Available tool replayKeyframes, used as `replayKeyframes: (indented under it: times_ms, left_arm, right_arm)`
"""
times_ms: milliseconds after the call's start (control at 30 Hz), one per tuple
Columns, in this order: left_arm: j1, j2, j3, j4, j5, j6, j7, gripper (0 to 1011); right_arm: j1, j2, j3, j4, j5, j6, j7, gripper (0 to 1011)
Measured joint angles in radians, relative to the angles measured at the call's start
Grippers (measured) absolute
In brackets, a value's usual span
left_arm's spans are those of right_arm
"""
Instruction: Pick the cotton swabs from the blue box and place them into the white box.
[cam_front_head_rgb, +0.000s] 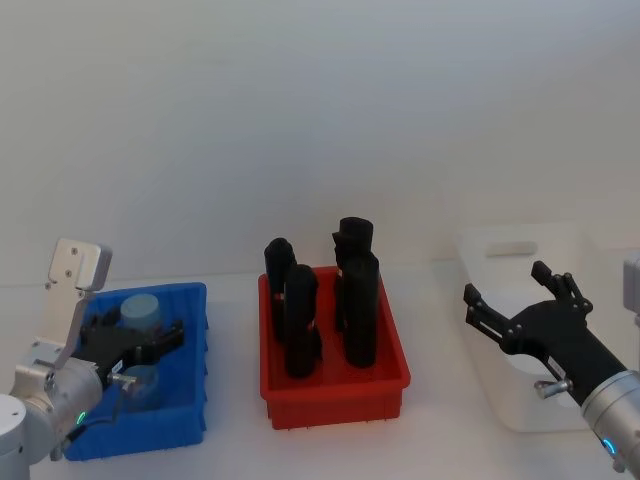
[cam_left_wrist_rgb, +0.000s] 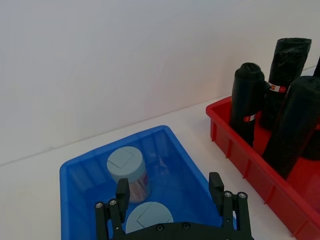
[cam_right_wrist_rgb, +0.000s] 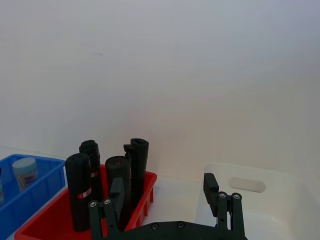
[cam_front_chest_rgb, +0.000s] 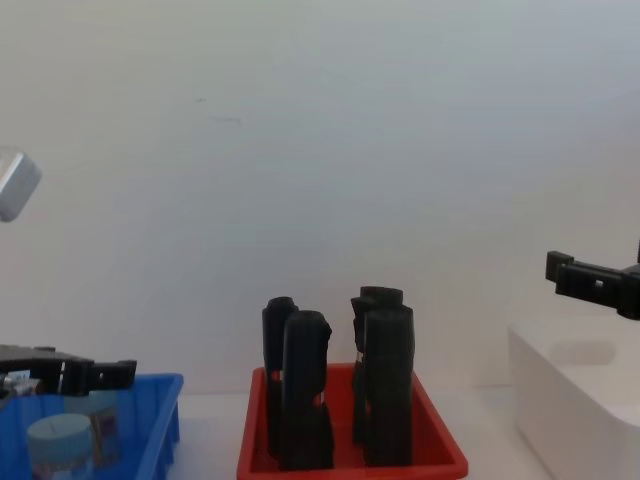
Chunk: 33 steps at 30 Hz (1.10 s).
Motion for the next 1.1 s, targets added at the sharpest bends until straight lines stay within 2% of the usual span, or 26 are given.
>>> replayKeyframes:
  times_ms: [567,1100]
  left_arm:
    - [-0.055,-0.015,-0.013,0.124,0.012,0.025,-0.050,1004]
    - [-0.076,-0.022,-0.024,0.184,0.003,0.036,-0.064,1004]
  right_arm:
    - [0.000,0.000,0.000,0.000,0.000,0.000,0.000,1002]
    - [0.000,0.000,0.000,0.000,0.000,0.000,0.000,1002]
